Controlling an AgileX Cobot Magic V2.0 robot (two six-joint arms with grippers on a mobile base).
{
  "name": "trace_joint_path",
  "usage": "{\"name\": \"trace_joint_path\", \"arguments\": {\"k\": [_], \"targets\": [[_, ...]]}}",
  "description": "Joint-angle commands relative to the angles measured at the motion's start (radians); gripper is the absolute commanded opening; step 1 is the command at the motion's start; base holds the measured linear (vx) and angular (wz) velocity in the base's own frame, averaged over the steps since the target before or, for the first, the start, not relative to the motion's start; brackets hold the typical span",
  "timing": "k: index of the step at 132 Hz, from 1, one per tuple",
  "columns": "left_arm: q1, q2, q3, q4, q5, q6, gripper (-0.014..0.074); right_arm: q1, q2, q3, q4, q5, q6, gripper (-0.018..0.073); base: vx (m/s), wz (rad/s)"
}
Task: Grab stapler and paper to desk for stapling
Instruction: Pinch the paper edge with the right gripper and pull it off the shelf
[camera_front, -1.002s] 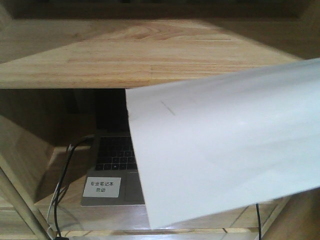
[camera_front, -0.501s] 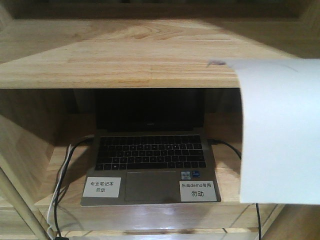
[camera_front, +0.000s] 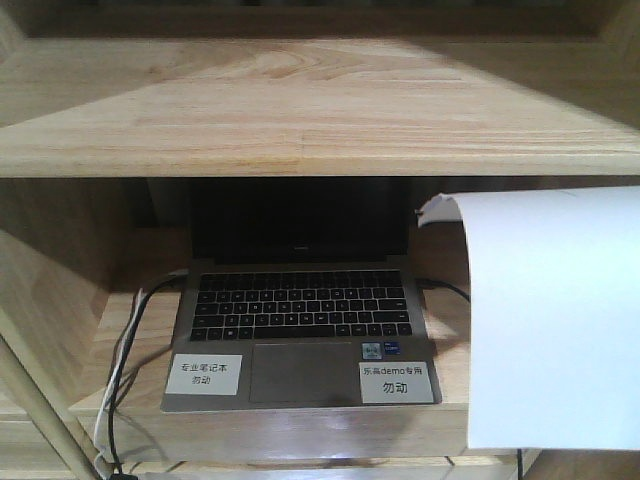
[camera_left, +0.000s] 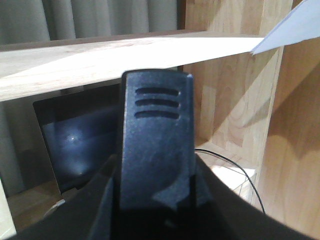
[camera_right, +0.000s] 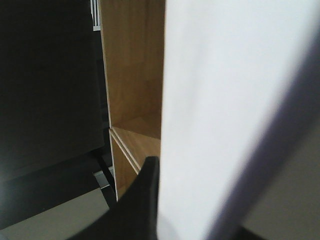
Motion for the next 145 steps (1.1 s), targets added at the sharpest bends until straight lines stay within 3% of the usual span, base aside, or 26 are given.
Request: {"name": "trace_joint_path", "arguments": {"k": [1, 145], "targets": [[-0.002, 0.013, -0.024, -0.017, -0.117, 0.001, -0.0006, -0.004, 0.012, -0.025, 0.004, -0.039, -0.003, -0.0006, 0.0, 0.0], [-0.002, 0.013, -0.024, -0.017, -0.117, 0.001, -0.0006, -0.004, 0.012, -0.025, -0.001, -0.038, -0.004, -0.0006, 0.0, 0.0]]}}
